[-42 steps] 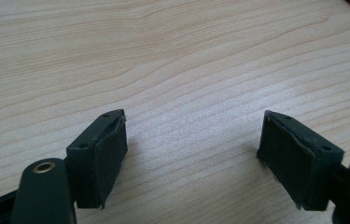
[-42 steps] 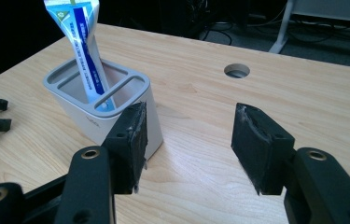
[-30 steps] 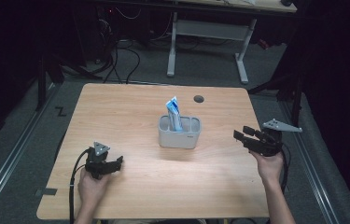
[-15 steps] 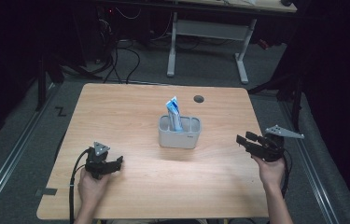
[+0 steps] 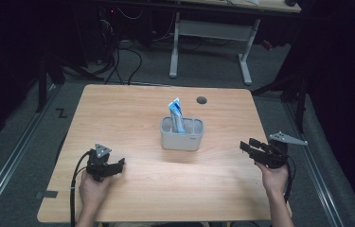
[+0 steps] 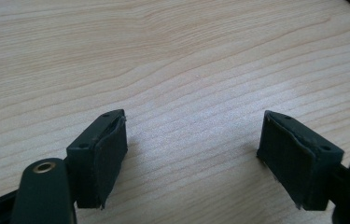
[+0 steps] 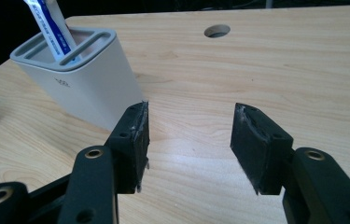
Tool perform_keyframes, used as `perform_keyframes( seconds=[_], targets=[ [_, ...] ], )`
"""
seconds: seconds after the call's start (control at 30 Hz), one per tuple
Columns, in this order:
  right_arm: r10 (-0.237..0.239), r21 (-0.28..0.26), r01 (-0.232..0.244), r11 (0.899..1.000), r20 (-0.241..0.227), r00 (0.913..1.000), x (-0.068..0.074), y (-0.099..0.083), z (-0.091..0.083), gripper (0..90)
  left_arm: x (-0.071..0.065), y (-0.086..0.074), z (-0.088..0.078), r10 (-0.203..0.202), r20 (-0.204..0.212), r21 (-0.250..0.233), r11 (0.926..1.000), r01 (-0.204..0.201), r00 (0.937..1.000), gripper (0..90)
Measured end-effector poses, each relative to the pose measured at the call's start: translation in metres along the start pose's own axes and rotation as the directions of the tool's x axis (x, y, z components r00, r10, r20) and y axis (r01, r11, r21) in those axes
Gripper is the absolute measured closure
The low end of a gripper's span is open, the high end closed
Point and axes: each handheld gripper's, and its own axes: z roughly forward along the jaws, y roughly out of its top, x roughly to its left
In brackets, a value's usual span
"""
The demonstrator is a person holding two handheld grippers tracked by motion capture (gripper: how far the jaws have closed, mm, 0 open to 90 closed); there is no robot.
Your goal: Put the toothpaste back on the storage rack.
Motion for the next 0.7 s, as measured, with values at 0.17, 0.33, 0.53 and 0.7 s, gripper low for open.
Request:
perform_keyframes(
  seconds=[0.17, 0.33, 0.53, 0.7],
  targets=[
    [-0.002, 0.016, 0.002, 1.0, 0.005, 1.0, 0.0, -0.005, 0.004, 46.9, 0.0, 0.0, 0.0, 0.0, 0.0, 0.0, 1.0, 0.0, 1.0, 23.9],
    [0.001, 0.029, -0.001, 1.0, 0.012, 0.9999, -0.002, -0.009, 0.007, 47.0, 0.0, 0.0, 0.0, 0.0, 0.0, 0.0, 1.0, 0.0, 1.0, 23.9],
    [-0.002, 0.041, 0.001, 0.999, 0.02, 0.9998, -0.002, -0.013, 0.008, 46.9, 0.0, 0.0, 0.0, 0.0, 0.0, 0.0, 1.0, 0.0, 1.0, 23.9],
    [0.007, 0.045, -0.007, 0.999, 0.018, 0.9998, -0.003, -0.017, 0.013, 46.9, 0.0, 0.0, 0.0, 0.0, 0.002, 0.002, 1.0, 0.0, 1.0, 23.9]
  ],
)
